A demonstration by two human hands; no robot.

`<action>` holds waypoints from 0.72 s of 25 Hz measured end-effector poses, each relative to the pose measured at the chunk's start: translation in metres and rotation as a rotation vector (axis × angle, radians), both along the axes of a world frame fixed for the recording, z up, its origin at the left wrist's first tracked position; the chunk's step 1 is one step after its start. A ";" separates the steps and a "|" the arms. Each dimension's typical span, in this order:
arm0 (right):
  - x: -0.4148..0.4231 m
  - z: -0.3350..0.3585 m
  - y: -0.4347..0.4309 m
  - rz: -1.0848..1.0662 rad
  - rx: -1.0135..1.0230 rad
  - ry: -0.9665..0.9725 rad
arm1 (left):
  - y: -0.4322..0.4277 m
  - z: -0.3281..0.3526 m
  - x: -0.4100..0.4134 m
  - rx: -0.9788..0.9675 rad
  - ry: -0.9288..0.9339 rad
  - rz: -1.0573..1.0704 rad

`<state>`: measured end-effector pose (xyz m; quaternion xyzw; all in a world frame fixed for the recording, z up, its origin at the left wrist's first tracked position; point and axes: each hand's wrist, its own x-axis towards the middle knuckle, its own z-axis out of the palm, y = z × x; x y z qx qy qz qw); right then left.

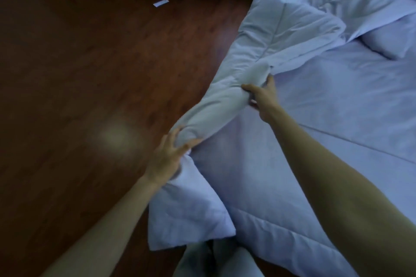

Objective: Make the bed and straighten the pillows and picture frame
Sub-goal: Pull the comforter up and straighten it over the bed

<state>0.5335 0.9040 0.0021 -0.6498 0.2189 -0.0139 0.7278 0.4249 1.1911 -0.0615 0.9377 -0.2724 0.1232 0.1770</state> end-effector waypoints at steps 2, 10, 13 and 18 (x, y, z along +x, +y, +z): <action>0.023 0.007 0.042 0.093 -0.060 -0.049 | 0.041 0.012 0.021 0.010 0.094 0.093; 0.092 -0.003 0.142 0.589 -0.182 -0.121 | 0.118 -0.030 0.075 0.181 0.176 0.401; 0.100 -0.031 0.148 0.659 -0.522 -0.068 | 0.124 -0.067 0.093 0.071 0.268 0.319; 0.089 -0.101 0.146 0.476 -0.975 0.377 | 0.131 -0.117 0.132 -0.004 0.836 0.250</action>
